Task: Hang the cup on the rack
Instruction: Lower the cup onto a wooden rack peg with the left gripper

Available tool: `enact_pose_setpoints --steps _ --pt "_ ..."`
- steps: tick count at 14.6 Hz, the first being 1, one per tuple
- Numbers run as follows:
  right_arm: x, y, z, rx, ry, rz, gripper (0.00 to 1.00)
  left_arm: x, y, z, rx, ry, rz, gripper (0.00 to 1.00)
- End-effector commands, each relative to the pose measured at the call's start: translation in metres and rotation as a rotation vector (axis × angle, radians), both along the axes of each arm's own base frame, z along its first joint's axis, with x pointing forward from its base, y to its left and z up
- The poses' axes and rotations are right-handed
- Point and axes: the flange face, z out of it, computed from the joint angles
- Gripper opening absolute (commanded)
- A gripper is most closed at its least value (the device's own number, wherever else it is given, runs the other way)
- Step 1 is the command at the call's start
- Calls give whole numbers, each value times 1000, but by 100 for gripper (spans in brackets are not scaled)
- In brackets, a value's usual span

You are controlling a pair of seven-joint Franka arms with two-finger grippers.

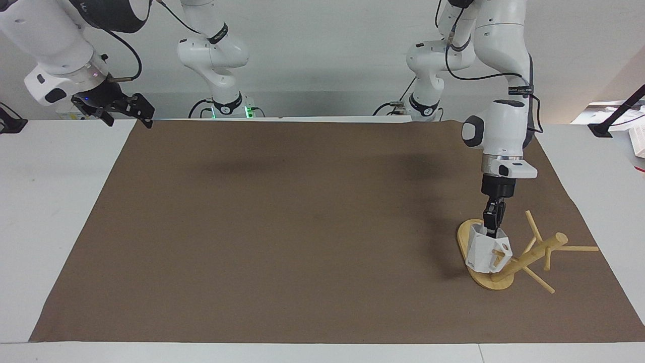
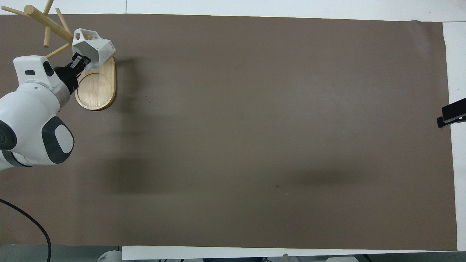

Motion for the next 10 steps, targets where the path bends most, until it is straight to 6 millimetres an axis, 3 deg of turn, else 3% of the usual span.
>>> enact_pose_setpoints --steps 1,2,3,4,8,10 --pt "-9 -1 1 4 -9 -30 100 8 8 2 11 28 1 8" --pt "-9 -1 1 6 -9 -30 100 8 9 1 12 42 1 33" --pt "-9 -1 1 7 -9 -25 100 11 12 4 26 36 -8 74" --pt "-9 -1 0 6 -6 -22 100 19 15 15 29 17 -9 99" --pt "-6 1 -4 7 5 -16 100 16 13 4 47 144 -32 100" --pt "-6 3 -4 6 5 -13 100 9 12 11 59 217 -48 100"
